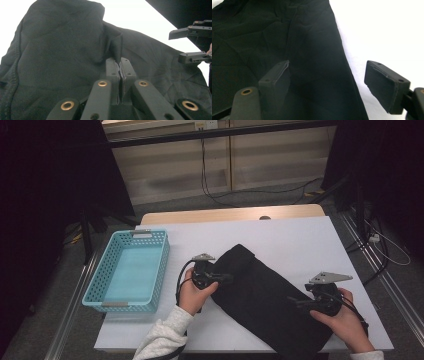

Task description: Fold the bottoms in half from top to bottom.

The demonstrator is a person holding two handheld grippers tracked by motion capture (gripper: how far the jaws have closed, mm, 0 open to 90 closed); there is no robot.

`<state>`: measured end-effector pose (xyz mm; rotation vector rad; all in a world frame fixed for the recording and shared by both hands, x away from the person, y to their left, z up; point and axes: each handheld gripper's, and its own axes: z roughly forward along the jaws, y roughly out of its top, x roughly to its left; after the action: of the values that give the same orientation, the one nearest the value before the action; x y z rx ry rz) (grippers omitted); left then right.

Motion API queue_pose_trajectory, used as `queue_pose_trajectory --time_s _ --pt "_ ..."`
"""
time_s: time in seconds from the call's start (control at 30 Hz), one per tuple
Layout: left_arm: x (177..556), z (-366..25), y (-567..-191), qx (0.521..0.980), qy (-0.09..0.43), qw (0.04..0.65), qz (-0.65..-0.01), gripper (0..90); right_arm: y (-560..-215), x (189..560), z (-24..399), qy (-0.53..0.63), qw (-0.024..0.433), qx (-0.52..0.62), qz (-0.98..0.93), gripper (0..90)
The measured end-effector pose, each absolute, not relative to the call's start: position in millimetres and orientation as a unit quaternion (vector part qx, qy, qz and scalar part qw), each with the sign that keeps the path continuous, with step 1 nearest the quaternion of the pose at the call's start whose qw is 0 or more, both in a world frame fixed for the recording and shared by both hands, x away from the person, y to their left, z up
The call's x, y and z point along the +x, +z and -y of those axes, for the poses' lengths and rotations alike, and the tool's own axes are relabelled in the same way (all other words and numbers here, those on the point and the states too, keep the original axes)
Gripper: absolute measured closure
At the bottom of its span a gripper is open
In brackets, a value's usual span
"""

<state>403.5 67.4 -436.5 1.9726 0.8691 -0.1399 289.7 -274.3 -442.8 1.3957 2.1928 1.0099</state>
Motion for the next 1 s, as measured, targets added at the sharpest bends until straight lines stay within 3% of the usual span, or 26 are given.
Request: queue_pose_trajectory --time_s 1.0 --pt "395 -56 -441 0.815 -0.068 0.468 -0.334 87.8 -441 293 271 0.363 0.173 0.489 -0.774 20.6"
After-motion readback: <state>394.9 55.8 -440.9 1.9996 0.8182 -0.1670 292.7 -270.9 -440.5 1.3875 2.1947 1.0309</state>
